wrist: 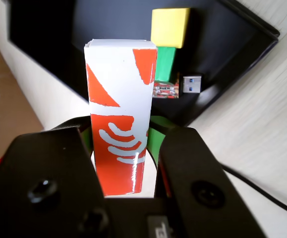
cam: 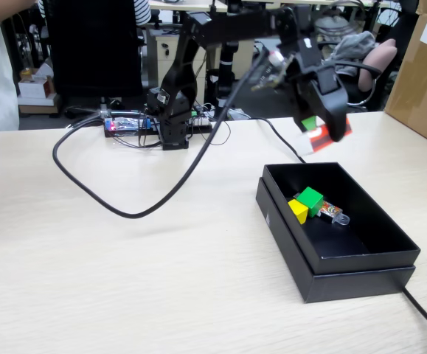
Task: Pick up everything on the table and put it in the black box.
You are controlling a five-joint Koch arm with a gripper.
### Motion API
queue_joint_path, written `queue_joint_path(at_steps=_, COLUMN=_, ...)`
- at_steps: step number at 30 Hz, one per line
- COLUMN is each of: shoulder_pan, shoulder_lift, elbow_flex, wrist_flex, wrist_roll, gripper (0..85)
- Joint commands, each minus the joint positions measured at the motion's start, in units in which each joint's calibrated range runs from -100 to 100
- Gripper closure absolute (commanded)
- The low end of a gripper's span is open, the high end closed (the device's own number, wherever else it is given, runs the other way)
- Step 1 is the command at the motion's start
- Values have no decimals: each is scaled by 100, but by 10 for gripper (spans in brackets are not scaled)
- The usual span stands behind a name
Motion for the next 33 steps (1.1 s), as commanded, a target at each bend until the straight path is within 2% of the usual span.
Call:
queue_joint_path(at_steps=1, shoulder_pan=-59, shoulder_lift=128, elbow_flex=483, wrist_flex=-10, wrist_roll=-15, gripper=846)
queue_joint_path(at_steps=7, shoulder_pan=-230, shoulder_lift=977, elbow_flex=247, wrist_flex=128, wrist_roll=-15, gripper=846)
queue_joint_path(at_steps=15, shoulder_pan=-298, shoulder_lift=977, elbow_flex=-251, wrist_flex=232, wrist_roll=-34, gripper=835)
queue_joint_path(at_steps=17, shoulder_pan=-298, shoulder_lift=988, elbow_flex=-296, wrist_flex=232, wrist_roll=-63, gripper=755)
queue_joint_path(at_steps=20, shoulder_pan=-288, shoulder_lift=988, elbow_flex=-315, wrist_flex=241, wrist_roll=-93, gripper=741)
queue_joint_path(at_steps=21, shoulder_pan=-278, shoulder_lift=988, elbow_flex=-342, wrist_flex=241, wrist_roll=-98, gripper=633)
queue_joint_path(at_steps=23, shoulder_pan=-264, shoulder_lift=988, elbow_flex=-351, wrist_flex=241, wrist_roll=-103, gripper=544)
queue_joint_path(at_steps=30, shoulder_pan=-220, shoulder_lift=667, elbow_flex=-342, wrist_flex=241, wrist_roll=-88, gripper=529)
queue_joint_path(at_steps=33, shoulder_pan=-190, shoulder_lift=-45, elbow_flex=-151, wrist_flex=232, wrist_roll=-68, gripper=529)
